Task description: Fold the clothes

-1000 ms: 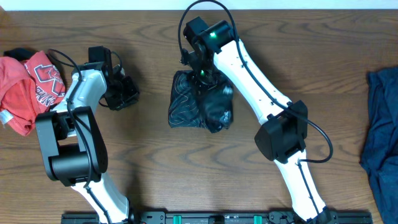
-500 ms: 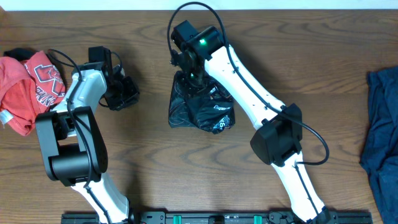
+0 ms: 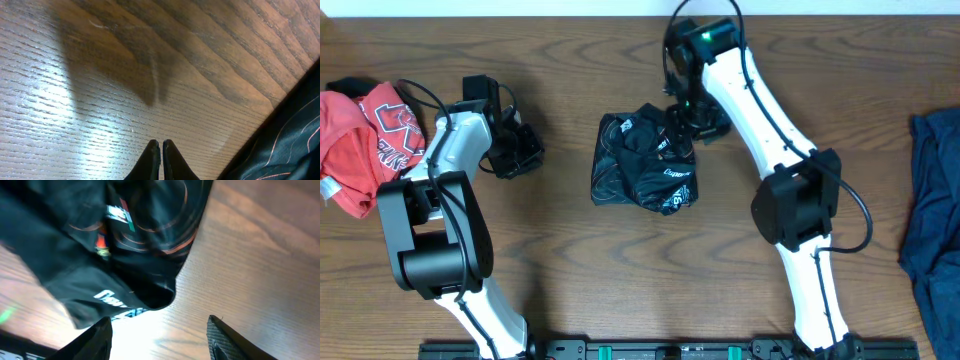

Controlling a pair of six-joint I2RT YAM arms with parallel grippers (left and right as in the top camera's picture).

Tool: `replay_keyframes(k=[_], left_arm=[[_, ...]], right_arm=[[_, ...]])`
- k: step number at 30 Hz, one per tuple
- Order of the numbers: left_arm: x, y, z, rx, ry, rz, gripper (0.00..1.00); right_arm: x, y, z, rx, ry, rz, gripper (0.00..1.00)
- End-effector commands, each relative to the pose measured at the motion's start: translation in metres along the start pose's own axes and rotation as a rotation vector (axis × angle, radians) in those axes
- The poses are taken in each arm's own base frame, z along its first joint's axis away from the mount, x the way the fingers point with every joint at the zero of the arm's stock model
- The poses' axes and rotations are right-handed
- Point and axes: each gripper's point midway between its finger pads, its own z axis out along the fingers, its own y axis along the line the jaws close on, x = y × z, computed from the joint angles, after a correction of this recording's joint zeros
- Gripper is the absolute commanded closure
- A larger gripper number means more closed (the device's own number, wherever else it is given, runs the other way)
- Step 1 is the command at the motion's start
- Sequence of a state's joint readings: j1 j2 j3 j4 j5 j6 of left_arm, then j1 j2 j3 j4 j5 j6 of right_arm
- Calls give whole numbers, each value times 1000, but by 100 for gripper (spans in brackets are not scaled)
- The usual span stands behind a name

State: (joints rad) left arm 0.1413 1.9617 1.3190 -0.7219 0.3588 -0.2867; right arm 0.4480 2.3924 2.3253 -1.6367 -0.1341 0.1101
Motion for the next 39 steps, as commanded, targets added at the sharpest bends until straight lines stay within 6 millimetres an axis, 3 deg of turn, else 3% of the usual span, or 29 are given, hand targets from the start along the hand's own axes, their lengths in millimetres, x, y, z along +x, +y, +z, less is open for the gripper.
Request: replay_keyframes(k=[1, 3, 7, 15, 18, 19, 20, 21, 29, 39], left_arm=[[-1, 3, -3, -15, -10, 17, 92], [-5, 12, -4, -55, -30, 11, 84], [-11, 25, -7, -84, -48, -14, 83], [-11, 44, -12, -93, -36, -68, 83], [-12, 46, -13, -93, -38, -74, 83], [-12, 46, -13, -93, -37, -75, 83], [-12, 46, -13, -93, -37, -75, 83], [-12, 46, -13, -93, -37, -75, 83], [-12, 46, -13, -93, -37, -76, 83], [-11, 46, -13, -91, -33, -77, 83]], right_arm=[[13, 3, 12, 2, 47, -27, 44], [17, 5, 25, 6, 77, -33, 45], [20, 14, 39, -27, 95, -58, 47], [13, 33, 42, -125, 70, -76, 45], [8, 41, 43, -146, 45, -91, 66], [6, 44, 43, -148, 37, -99, 85], [5, 46, 43, -149, 31, -104, 96], [4, 49, 44, -149, 25, -111, 99], [-5, 69, 39, -150, -35, -179, 99], [-21, 103, -8, -80, -189, -312, 99]])
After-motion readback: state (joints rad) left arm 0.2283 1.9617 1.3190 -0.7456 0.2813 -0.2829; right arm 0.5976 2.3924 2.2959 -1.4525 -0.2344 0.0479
